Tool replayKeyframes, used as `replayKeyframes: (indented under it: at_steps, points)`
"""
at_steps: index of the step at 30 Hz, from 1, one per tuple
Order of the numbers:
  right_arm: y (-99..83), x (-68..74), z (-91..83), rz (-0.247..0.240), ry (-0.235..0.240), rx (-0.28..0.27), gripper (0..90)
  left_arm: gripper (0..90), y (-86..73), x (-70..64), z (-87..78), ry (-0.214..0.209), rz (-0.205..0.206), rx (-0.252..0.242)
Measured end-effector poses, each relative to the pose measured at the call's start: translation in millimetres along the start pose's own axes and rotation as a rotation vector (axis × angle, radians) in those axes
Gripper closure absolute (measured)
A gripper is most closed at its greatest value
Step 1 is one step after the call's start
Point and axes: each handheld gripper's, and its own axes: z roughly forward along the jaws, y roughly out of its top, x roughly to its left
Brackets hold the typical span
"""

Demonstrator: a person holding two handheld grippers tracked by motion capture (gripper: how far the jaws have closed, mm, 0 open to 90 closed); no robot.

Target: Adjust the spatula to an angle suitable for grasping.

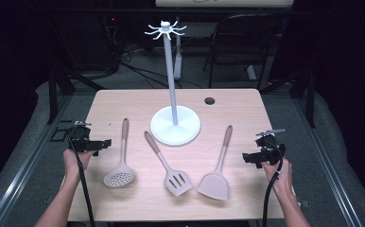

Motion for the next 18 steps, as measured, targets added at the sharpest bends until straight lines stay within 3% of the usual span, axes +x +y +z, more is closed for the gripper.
replayKeyframes:
  at_steps: [9,10,13,16,18]
  points:
    - [6.5,21.6,3.3,-0.007,0.101,0.014,2.1,1.9,1.9,-21.9,-3.8,-0.038,0.073,-0.027]
    - [9.2,26.8,6.8,-0.006,0.130,0.014,6.2,1.8,1.1,-22.8,-4.3,-0.036,0.078,-0.025]
    - [13.2,34.8,14.1,-0.018,0.130,0.042,15.3,1.7,0.7,-23.2,-5.2,-0.040,0.074,-0.028]
    - [15.6,42.7,21.3,-0.020,0.112,0.075,20.1,1.7,2.1,-23.7,-4.5,-0.036,0.072,-0.032]
    - [16.4,45.8,23.7,-0.025,0.132,0.083,20.6,1.7,1.9,-25.4,-3.4,-0.043,0.077,-0.030]
